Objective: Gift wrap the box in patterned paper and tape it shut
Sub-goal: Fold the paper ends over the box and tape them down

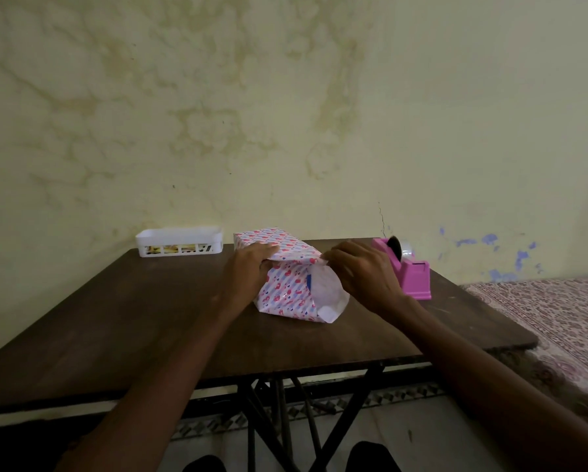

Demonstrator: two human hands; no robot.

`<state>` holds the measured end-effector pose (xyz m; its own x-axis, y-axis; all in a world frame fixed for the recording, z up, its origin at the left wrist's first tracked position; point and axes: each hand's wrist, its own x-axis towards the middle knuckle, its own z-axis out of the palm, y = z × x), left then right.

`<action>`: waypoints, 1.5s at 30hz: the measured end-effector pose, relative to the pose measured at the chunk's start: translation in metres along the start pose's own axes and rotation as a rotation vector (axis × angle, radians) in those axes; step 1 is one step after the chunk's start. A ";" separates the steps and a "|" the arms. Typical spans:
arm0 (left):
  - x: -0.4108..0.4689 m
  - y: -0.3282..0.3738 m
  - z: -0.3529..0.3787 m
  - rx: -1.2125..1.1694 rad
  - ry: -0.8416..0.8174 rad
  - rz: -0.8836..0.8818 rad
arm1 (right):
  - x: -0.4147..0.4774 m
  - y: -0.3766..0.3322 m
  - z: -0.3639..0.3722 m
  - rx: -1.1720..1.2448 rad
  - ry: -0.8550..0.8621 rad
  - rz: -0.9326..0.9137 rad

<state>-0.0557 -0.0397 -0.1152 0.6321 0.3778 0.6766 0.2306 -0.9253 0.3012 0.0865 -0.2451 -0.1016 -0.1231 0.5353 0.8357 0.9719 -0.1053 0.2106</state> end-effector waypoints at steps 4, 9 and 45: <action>0.000 0.002 0.001 0.033 -0.014 -0.007 | -0.006 0.000 0.004 -0.054 0.039 -0.049; 0.007 0.010 -0.006 0.159 -0.107 0.037 | -0.009 0.002 0.009 -0.030 0.032 -0.038; -0.002 -0.004 -0.004 0.195 0.000 0.258 | -0.006 -0.017 0.041 -0.288 -0.156 -0.105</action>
<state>-0.0608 -0.0370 -0.1155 0.6880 0.1299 0.7140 0.1999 -0.9797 -0.0144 0.0788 -0.2123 -0.1304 -0.1661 0.6750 0.7189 0.8561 -0.2631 0.4449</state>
